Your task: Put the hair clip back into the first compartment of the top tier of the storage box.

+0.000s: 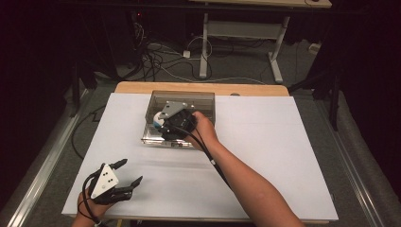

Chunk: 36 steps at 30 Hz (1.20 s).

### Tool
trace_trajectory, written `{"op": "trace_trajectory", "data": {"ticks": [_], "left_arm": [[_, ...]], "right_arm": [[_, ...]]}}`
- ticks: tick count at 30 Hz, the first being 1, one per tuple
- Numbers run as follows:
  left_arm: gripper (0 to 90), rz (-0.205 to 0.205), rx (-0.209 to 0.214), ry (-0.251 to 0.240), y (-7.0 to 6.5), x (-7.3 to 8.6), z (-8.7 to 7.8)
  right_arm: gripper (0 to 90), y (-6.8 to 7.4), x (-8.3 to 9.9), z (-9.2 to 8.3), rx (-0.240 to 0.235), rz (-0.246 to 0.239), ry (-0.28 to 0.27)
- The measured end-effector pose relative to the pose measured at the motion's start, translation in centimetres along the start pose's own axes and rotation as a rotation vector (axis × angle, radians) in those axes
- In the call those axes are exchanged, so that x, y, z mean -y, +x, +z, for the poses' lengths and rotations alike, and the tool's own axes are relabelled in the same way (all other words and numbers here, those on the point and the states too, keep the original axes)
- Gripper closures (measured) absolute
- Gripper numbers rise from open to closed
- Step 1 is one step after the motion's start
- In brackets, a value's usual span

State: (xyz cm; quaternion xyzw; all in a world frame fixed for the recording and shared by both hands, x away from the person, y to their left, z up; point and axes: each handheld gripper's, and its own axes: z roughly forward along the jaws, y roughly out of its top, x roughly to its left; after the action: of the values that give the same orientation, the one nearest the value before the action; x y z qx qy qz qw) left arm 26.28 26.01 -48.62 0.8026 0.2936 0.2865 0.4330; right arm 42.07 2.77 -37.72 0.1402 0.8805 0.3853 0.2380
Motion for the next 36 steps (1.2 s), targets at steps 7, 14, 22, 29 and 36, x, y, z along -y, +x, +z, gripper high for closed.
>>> {"op": "trace_trajectory", "data": {"ticks": [7,14,22,29,36], "left_arm": [[22.3,-0.004,0.003,-0.006,0.1,0.0,-0.1],[22.3,-0.004,0.007,-0.009,0.1,0.0,-0.1],[22.2,-0.003,0.01,-0.007,0.1,0.0,0.0],[22.2,-0.003,0.011,-0.006,0.1,0.0,0.0],[22.2,-0.005,0.01,-0.006,0.1,0.1,-0.1]], "right_arm": [[40.9,0.1,-0.6,2.5,0.007,0.006,0.043],[39.2,0.5,-0.8,4.1,0.006,0.013,0.071],[33.5,0.7,-0.8,4.7,0.019,0.005,0.091],[36.3,0.7,-0.9,4.4,0.006,0.031,0.075],[45.3,0.9,-1.0,4.4,-0.015,0.016,0.076]]}}
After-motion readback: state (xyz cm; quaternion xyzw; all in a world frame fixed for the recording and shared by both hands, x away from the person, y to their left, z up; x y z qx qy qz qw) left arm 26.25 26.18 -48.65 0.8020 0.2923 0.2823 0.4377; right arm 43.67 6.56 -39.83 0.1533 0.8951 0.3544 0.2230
